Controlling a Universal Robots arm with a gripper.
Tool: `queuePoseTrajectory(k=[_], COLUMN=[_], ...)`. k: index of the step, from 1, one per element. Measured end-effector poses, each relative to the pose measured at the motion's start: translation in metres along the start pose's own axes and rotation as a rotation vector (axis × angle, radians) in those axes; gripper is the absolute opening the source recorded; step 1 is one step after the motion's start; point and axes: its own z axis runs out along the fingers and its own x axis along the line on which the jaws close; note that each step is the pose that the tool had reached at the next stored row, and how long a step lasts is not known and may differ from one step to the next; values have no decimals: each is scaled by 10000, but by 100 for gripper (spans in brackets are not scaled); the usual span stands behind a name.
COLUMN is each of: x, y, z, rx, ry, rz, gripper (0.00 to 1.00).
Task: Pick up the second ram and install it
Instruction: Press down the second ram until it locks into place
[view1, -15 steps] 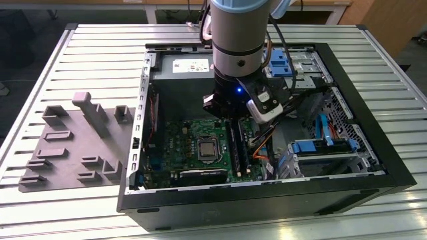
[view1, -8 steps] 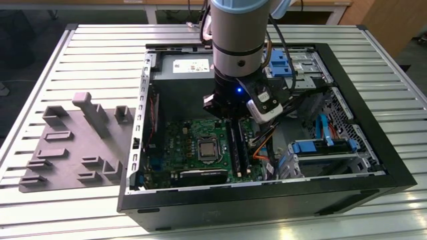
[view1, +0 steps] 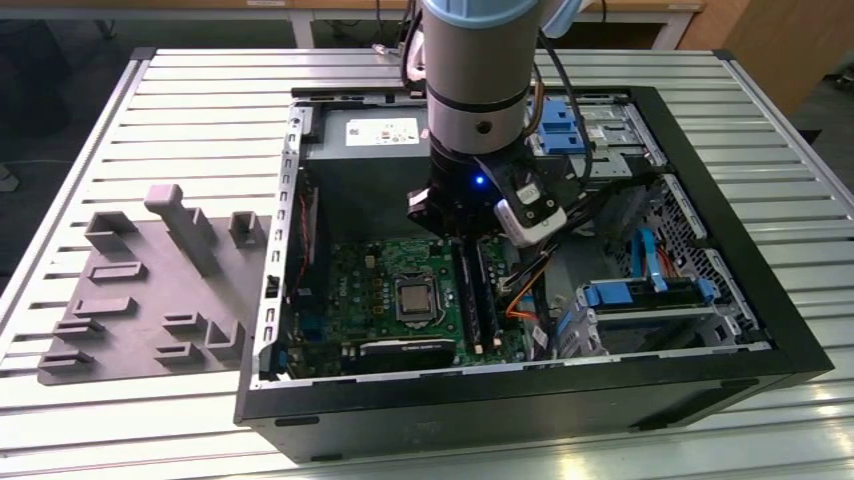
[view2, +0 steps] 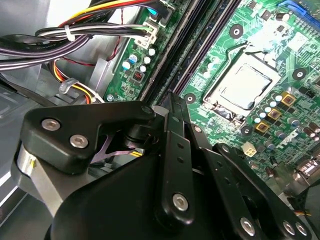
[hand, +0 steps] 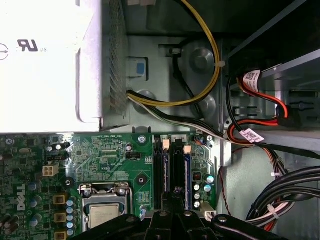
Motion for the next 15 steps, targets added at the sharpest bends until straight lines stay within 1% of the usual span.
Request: queuePoseTrajectory(k=[5,15], x=[-6,-2], y=[13,69], z=[8,23], rx=[3,1], ry=[1,0], rz=[-1,1], gripper=[11,11])
